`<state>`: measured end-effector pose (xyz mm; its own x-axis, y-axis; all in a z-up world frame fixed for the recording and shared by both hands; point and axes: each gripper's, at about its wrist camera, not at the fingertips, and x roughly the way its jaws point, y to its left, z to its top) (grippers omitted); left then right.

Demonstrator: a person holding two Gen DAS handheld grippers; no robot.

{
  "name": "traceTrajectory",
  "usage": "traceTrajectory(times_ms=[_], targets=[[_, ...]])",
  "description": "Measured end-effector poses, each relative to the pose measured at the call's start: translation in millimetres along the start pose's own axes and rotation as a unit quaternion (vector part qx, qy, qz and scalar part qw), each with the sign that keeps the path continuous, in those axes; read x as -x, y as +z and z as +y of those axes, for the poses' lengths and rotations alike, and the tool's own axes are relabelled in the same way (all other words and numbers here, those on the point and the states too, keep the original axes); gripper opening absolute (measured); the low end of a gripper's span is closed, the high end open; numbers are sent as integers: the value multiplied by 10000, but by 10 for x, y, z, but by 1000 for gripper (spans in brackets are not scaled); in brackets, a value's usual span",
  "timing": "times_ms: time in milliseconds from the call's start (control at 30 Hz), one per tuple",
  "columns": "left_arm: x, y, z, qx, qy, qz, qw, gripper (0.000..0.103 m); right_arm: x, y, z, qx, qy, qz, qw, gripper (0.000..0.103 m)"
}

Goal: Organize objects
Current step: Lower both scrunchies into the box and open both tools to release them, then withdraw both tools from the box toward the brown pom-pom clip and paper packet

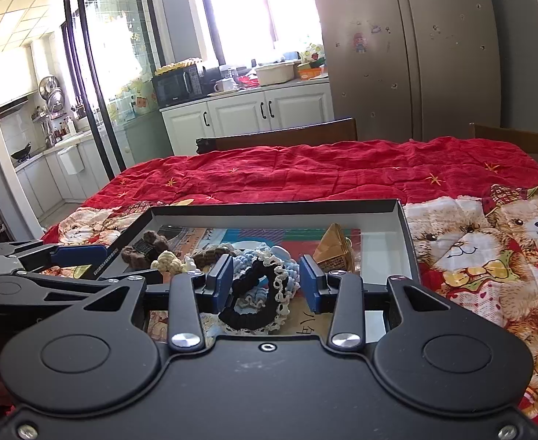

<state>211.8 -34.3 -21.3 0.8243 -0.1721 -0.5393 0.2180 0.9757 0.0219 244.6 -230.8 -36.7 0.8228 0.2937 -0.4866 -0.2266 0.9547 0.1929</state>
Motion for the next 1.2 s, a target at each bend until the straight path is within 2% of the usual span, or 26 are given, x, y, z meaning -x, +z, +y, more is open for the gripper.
traceTrajectory(times_ms=[733, 1200], targets=[[292, 8, -93, -191, -97, -152, 9997, 88, 279, -19, 97, 216, -4, 21, 9998, 39], [631, -101, -209, -421, -370, -306, 9980, 89, 609, -131, 118, 380, -40, 69, 9992, 41]])
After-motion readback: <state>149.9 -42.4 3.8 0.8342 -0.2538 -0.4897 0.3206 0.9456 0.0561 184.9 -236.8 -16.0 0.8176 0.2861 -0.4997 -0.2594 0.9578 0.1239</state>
